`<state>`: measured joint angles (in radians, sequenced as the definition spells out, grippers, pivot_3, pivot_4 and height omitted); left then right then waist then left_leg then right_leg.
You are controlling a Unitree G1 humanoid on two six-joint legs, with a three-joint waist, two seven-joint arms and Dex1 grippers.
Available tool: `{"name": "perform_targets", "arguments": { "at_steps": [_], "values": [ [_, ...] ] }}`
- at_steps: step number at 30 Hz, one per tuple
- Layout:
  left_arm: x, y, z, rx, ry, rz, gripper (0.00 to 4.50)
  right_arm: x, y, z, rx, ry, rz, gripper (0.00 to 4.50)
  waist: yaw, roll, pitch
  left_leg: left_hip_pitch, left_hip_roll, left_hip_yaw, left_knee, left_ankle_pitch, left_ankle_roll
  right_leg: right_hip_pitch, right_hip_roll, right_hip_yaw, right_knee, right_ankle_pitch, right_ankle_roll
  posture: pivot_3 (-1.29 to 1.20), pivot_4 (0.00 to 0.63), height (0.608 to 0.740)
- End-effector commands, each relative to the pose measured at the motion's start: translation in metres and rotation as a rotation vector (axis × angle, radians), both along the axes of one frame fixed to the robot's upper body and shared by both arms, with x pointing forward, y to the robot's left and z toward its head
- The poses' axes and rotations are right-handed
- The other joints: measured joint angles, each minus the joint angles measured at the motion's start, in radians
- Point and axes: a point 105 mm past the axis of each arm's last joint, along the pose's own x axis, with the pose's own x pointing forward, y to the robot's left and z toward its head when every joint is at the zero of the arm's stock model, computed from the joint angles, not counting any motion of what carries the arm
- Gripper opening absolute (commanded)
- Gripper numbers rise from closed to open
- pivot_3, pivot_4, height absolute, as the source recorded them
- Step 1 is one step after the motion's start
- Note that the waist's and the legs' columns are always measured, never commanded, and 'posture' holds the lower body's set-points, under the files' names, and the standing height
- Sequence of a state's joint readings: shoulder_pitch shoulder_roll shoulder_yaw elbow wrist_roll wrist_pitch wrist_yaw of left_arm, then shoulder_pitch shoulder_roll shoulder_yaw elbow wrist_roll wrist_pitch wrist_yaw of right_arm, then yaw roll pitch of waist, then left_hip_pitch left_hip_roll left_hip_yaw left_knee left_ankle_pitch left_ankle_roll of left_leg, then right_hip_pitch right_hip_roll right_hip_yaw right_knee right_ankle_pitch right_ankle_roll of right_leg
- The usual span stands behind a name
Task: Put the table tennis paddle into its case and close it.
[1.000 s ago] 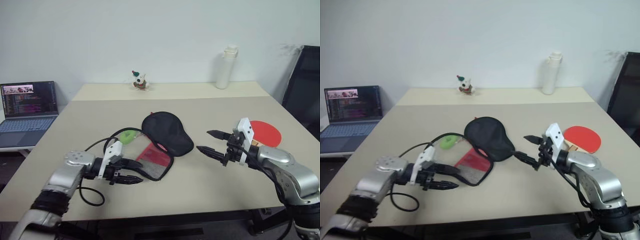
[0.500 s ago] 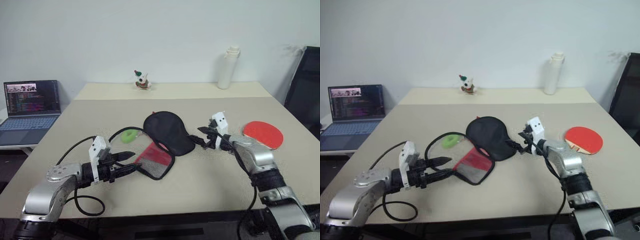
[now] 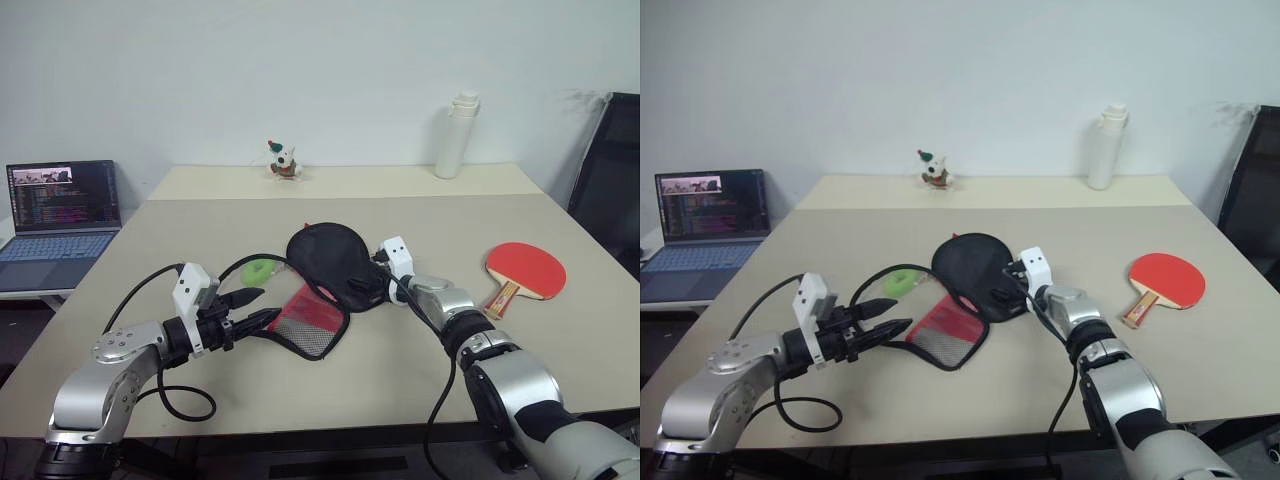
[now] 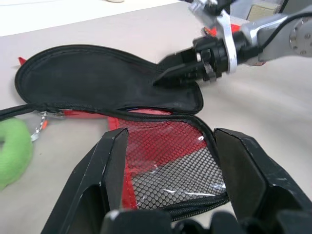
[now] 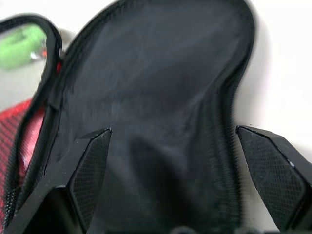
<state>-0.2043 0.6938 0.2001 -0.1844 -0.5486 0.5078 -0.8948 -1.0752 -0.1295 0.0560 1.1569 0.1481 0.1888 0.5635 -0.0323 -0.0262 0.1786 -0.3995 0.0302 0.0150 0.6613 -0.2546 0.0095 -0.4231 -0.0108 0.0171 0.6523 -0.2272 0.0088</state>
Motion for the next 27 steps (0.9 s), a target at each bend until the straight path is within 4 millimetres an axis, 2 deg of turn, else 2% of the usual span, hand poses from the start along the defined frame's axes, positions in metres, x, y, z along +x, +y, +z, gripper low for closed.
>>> {"name": "perform_targets", "arguments": {
  "at_steps": [1,4,13,14,20,27],
  "values": [
    [-0.003,-0.006,0.01,0.031,-0.063,-0.028,3.05,0.007,0.007,0.021,0.059,-0.054,-0.02,4.13,0.0,0.0,0.0,0.0,0.0,0.0,0.0,0.0,0.0,0.0,0.0,0.0,0.0,0.0,0.0,0.0,0.15,0.74],
    [-0.003,-0.005,0.01,0.037,-0.065,-0.025,3.05,0.006,0.011,0.024,0.117,-0.031,-0.016,3.28,0.0,0.0,0.0,0.0,0.0,0.0,0.0,0.0,0.0,0.0,0.0,0.0,0.002,0.0,0.0,0.0,0.15,0.74],
    [0.0,-0.007,0.008,0.037,-0.071,-0.026,3.05,0.003,0.016,0.028,0.193,0.008,-0.007,0.22,-0.001,0.0,0.0,0.002,0.0,-0.001,0.0,0.0,0.0,-0.001,0.0,0.0,0.006,-0.001,-0.001,0.0,0.15,0.74],
    [0.0,-0.008,0.008,0.037,-0.071,-0.027,3.05,0.003,0.016,0.029,0.204,0.013,-0.011,0.04,-0.001,0.0,0.0,0.002,0.0,-0.001,0.0,0.0,0.0,-0.001,0.0,0.0,0.006,-0.001,-0.001,0.0,0.15,0.74],
    [0.002,-0.016,0.01,0.03,-0.085,-0.058,3.05,0.003,0.006,0.037,0.308,0.035,-0.099,0.04,0.0,0.0,0.0,0.001,0.0,-0.001,0.0,0.0,0.0,-0.001,0.0,0.0,0.006,-0.001,-0.001,0.0,0.15,0.74],
    [0.003,-0.03,0.014,0.019,-0.09,-0.128,3.05,-0.003,-0.037,0.034,0.369,0.06,-0.32,0.04,0.001,0.0,0.0,0.001,-0.001,-0.001,0.001,0.0,0.0,-0.001,-0.001,0.0,0.006,-0.001,-0.001,0.0,0.15,0.74]
  ]
}}
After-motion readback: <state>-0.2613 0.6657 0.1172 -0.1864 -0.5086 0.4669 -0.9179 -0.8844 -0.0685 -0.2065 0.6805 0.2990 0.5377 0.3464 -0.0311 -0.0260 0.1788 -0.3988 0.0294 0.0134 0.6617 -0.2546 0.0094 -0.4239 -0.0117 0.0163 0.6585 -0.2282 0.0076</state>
